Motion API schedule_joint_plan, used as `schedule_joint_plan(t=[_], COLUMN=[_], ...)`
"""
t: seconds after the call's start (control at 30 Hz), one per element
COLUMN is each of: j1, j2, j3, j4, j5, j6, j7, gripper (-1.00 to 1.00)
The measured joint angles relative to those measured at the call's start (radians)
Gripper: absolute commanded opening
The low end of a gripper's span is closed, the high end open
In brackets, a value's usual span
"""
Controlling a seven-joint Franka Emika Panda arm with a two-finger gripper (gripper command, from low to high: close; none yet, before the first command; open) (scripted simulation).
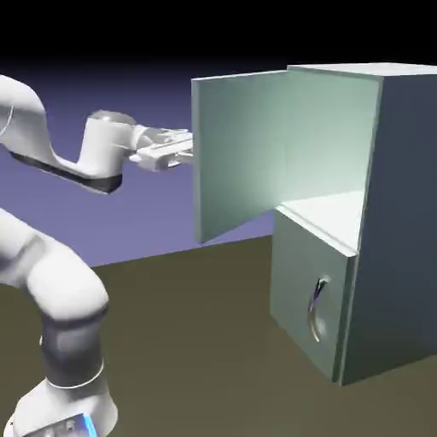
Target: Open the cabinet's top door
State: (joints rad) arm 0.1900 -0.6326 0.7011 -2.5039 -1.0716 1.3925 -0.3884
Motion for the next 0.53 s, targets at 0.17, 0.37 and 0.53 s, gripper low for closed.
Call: schedule_joint_plan(t=[0.17, 0.37, 0.53], j1=[-0.108, -0.218, -0.231], j2=[0.170, 0.387, 0.568], j3=[0.155, 0.320, 0.394], j4=[0.171, 0.359, 0.480], j5=[0.066, 0.088, 0.075], j6=[-0.217, -0.466, -0.648], j7=[0.061, 0.158, 0.255], gripper=[-1.00, -1.00, -1.00])
